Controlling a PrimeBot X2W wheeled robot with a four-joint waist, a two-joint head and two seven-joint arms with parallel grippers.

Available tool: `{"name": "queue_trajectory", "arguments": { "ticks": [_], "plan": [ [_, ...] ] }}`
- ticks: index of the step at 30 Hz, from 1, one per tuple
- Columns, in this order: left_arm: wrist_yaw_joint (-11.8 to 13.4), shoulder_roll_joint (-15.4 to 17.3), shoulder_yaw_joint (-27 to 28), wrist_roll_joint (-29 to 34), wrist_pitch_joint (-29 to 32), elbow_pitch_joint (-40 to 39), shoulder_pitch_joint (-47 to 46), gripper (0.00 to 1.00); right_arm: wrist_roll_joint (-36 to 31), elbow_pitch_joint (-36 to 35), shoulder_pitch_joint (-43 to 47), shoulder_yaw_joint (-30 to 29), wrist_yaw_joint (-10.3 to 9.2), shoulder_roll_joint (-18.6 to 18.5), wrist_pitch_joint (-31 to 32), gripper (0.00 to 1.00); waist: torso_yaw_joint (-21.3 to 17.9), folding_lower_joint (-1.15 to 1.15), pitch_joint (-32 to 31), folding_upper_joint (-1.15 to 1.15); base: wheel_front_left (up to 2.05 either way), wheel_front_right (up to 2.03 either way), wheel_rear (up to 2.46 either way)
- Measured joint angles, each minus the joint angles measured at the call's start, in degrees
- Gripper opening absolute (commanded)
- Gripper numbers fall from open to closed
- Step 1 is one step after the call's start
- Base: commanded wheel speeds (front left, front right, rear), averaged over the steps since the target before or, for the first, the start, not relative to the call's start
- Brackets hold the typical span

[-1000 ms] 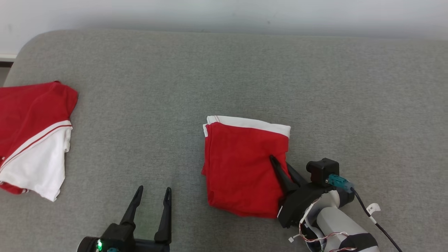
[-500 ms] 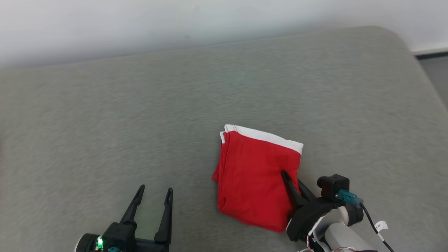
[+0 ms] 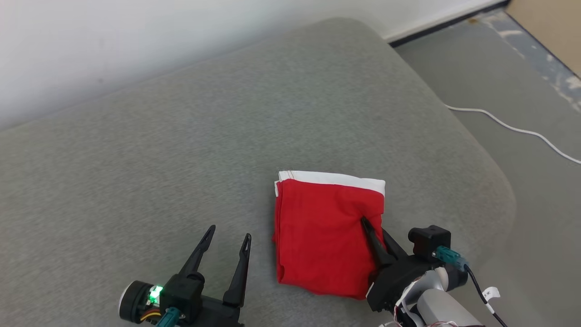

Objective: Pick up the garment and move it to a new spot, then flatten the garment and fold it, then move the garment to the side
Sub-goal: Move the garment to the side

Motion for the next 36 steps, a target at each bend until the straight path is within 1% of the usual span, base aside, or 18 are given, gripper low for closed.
{"name": "queue_trajectory", "arguments": {
  "ticks": [3, 6, 11, 15, 18, 25, 26, 30, 33, 34, 35, 36],
  "plan": [
    [-0.01, 0.03, -0.13, 0.08, 0.0, 0.25, -0.26, 1.0, -1.21, 0.18, -0.99, 0.73, 0.0, -0.03, 0.0, 0.0, -1.82, 0.0, 0.96, 0.0, 0.0, 0.0, 0.0],
    [-0.02, 0.15, -0.96, 0.18, 0.0, 0.58, -0.66, 1.0, -2.22, 0.87, -3.59, 0.86, 0.0, -0.73, 0.01, 0.0, -2.4, 0.01, 2.25, 0.0, 0.0, 0.0, 0.0],
    [-0.03, 0.65, -2.24, 0.35, 0.0, 1.42, -1.42, 1.0, -4.68, 4.52, -9.92, 0.94, 0.0, -3.22, 0.0, 0.0, -0.47, 0.0, 3.45, 0.0, 0.0, 0.0, 0.0],
    [-0.03, 1.0, -4.13, 0.75, 0.0, 1.4, -3.25, 1.0, -6.46, 8.89, -16.48, -0.22, 0.0, -6.12, -0.01, 0.0, 2.86, 0.01, 4.42, 0.0, 0.0, 0.0, 0.0],
    [-0.03, 1.19, -5.06, 1.18, 0.0, 1.13, -4.76, 1.0, -8.55, 14.24, -21.55, -2.03, 0.0, -9.55, -0.01, 0.0, 6.05, 0.0, 5.51, 0.0, 0.0, 0.0, 0.0],
    [-0.03, 1.23, -4.65, 1.62, 0.0, -0.1, -6.4, 1.0, -14.33, 25.41, -30.63, -7.54, 0.0, -17.63, 0.0, 0.0, 14.03, 0.01, 8.78, 0.0, 0.0, 0.0, 0.0],
    [-0.03, 1.23, -4.65, 1.62, 0.0, -0.1, -6.4, 1.0, -14.33, 25.41, -30.63, -7.54, 0.0, -17.63, 0.0, 0.0, 14.03, 0.01, 8.78, 0.0, 0.0, 0.0, 0.0],
    [-0.03, 1.19, -4.12, 2.2, 0.0, -0.47, -6.84, 1.0, -17.77, 28.66, -32.84, -13.77, 0.0, -23.93, 0.0, 0.0, 18.01, 0.01, 10.57, 0.0, 0.0, 0.0, 0.0],
    [-0.03, 1.1, -3.54, 2.37, 0.0, -0.68, -6.84, 1.0, -20.68, 29.75, -33.58, -19.36, 0.0, -27.38, 0.0, 0.0, 20.48, 0.01, 11.84, 0.0, 0.0, 0.0, 0.0],
    [-0.03, 1.1, -3.31, 2.47, 0.0, -0.73, -6.84, 1.0, -22.02, 29.84, -33.65, -21.51, 0.0, -28.35, 0.0, 0.16, 21.17, 0.01, 12.26, 0.01, 0.0, 0.0, 0.0],
    [-0.03, 1.08, -2.99, 2.53, 0.0, -0.74, -6.84, 1.0, -24.64, 30.14, -33.69, -25.97, 0.0, -30.05, -0.01, 1.0, 22.3, 0.01, 13.02, 0.0, 0.0, 0.0, 0.0],
    [-0.03, 1.08, -2.83, 2.55, 0.0, -0.75, -6.84, 1.0, -25.99, 30.09, -33.64, -28.41, 0.0, -30.66, -0.01, 1.0, 22.75, 0.01, 13.39, 0.0, 0.0, 0.0, 0.0]
  ]
}}
